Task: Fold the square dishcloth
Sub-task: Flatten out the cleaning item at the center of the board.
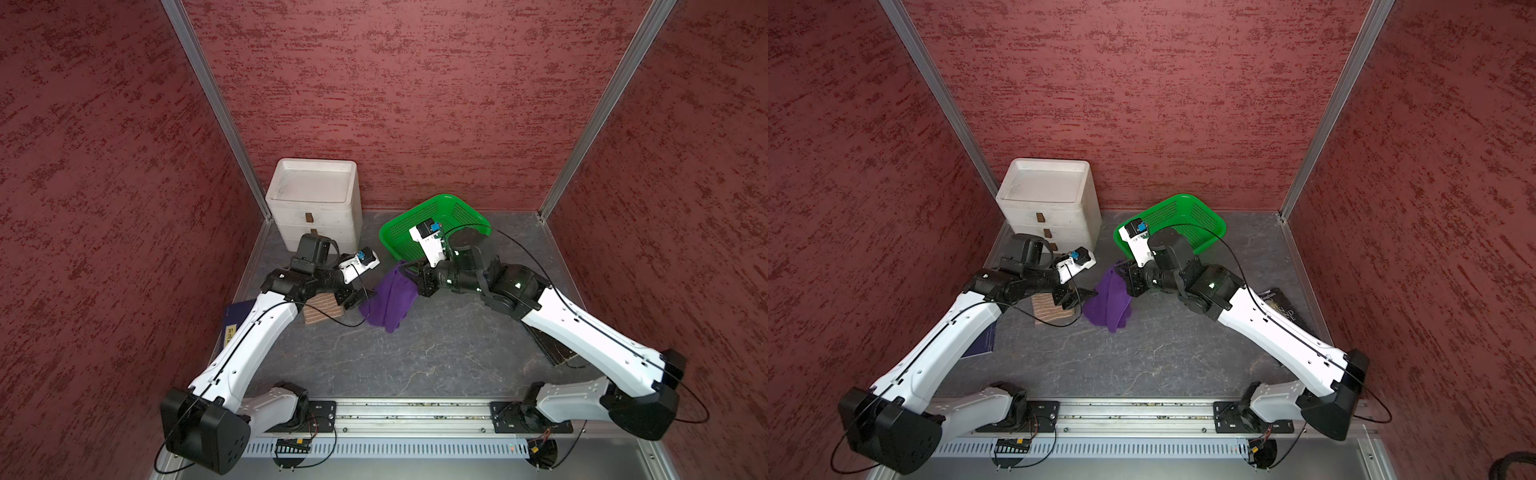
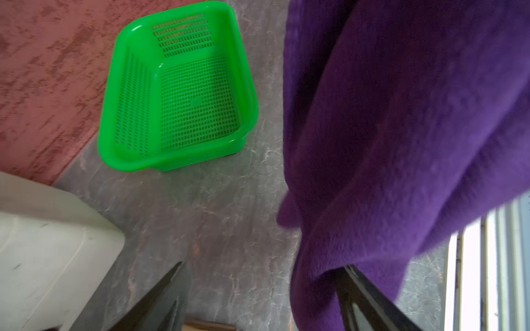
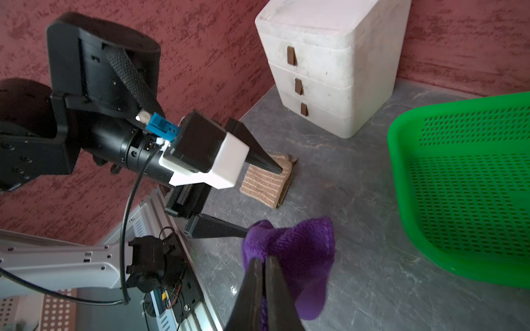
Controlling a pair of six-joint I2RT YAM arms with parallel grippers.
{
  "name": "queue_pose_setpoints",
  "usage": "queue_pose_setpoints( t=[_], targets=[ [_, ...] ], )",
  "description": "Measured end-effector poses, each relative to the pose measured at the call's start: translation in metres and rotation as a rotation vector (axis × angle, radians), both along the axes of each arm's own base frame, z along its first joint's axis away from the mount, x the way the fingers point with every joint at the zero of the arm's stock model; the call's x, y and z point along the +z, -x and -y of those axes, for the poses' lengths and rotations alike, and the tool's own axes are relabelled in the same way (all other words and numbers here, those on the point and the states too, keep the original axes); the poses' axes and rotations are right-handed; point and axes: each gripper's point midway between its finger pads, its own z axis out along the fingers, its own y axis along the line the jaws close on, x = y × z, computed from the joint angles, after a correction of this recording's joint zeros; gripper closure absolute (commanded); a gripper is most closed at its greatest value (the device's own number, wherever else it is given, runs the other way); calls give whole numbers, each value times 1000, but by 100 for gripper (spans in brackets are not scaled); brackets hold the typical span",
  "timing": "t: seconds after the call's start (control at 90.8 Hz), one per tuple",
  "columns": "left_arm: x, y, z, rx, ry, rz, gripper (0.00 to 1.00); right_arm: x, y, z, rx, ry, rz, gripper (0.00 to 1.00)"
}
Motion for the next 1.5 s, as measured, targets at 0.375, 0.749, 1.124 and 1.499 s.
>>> queue_pose_setpoints(
  t=[0.375,0.749,1.124,1.499],
  targets=[
    [-14,81,30,-311,103,-218,88,-23,20,-4,106,44,-47,100],
    [-14,45,3,-144,83,-160,100,-41,18,16,49,130,-32,100],
    [-27,30,-4,-83,-30,-80,33,-63,3,42,-47,208,-65,100],
    [-93,46,36,-152,-25,-227,16,-59,3,19,0,122,-134,100]
  ],
)
